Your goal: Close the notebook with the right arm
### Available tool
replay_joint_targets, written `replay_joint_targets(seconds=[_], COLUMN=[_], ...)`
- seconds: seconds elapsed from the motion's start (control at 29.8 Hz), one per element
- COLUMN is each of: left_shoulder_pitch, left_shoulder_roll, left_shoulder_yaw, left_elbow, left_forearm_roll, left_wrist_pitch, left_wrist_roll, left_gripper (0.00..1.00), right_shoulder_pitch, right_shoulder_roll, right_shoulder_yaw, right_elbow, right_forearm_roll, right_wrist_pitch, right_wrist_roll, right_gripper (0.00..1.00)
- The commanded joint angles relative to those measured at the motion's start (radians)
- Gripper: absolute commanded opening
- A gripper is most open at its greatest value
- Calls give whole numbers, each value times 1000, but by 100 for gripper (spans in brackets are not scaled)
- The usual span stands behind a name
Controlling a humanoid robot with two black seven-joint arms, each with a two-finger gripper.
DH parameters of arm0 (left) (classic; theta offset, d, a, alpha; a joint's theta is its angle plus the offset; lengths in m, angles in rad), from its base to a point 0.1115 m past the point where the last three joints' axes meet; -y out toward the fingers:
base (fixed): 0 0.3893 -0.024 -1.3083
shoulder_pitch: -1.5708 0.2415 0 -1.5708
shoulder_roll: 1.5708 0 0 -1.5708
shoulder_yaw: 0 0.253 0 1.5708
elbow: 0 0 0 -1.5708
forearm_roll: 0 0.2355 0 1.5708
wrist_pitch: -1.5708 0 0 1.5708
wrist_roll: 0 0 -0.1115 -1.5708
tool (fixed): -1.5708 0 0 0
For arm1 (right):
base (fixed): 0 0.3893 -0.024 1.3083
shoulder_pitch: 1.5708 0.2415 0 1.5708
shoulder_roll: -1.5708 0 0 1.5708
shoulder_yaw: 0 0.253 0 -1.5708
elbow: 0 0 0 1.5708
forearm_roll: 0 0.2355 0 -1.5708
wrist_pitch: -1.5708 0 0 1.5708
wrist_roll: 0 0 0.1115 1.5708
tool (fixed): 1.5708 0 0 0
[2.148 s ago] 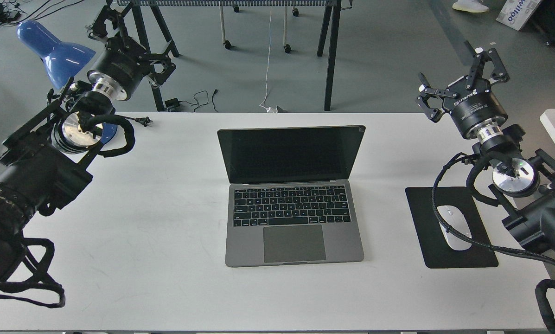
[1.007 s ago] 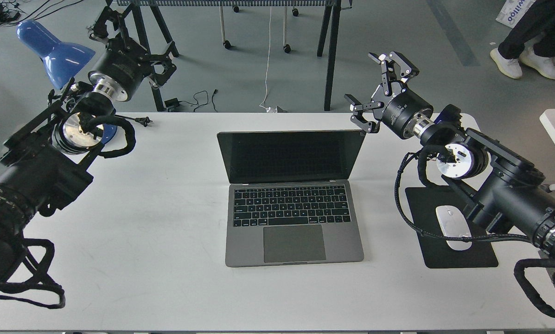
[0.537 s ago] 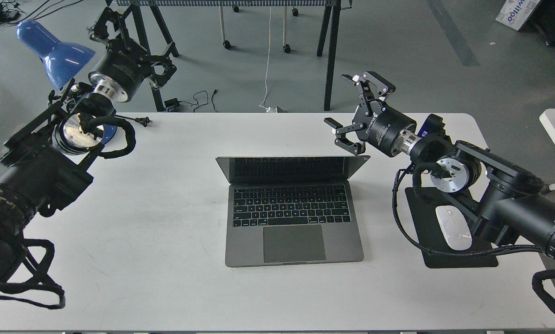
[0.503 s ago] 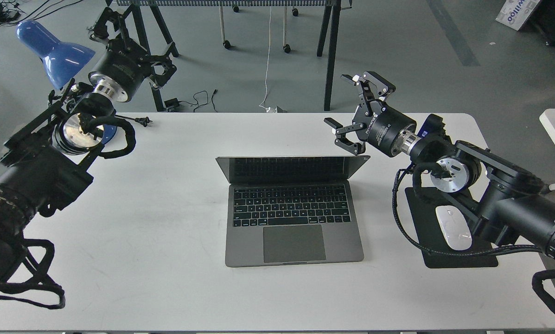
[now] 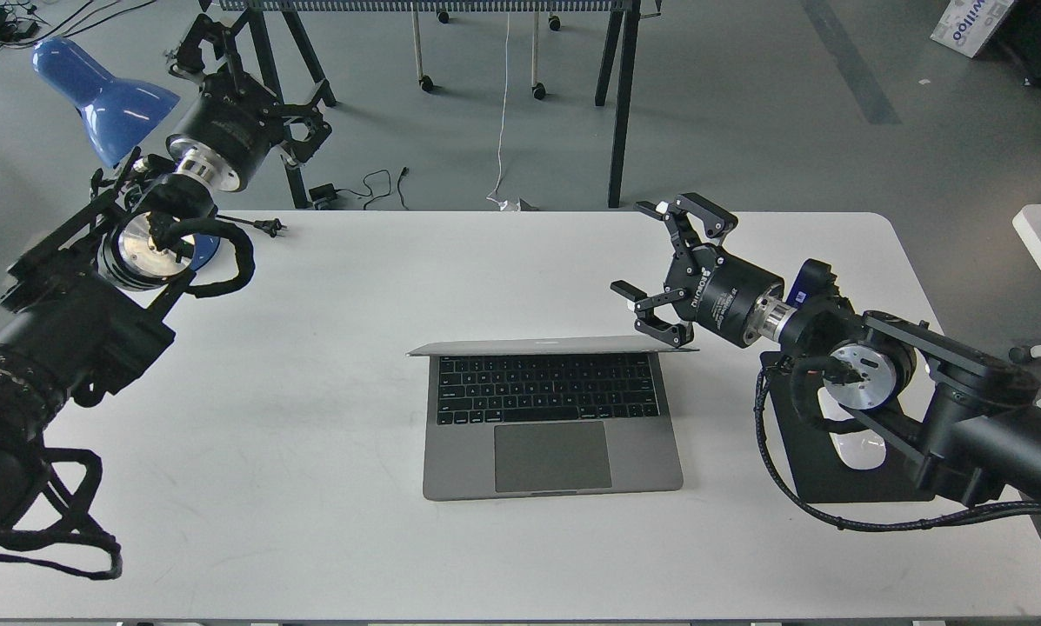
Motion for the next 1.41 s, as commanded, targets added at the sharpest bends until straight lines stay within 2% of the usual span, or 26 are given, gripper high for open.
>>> replay_joint_targets(seconds=[0.0, 0.7, 1.01, 1.38], left_shoulder_pitch=[0, 0, 0, 0], left_shoulder_roll=[0, 0, 0, 0], left_shoulder_yaw=[0, 0, 0, 0], left_elbow=[0, 0, 0, 0], left_forearm_roll=[1, 3, 1, 1], left_wrist_pitch=[0, 0, 0, 0], left_wrist_roll=[-1, -1, -1, -1], left_gripper=[100, 100, 100, 100], right_shoulder_pitch=[-27, -186, -182, -180], right_shoulder_roll=[0, 59, 99, 99], right_shoulder_yaw=[-1, -3, -23, -38], right_elbow=[3, -33, -102, -102], right_forearm_roll=[-22, -185, -197, -200], right_wrist_pitch=[0, -32, -40, -43], right_wrist_roll=[0, 3, 0, 0], right_gripper=[100, 100, 100, 100])
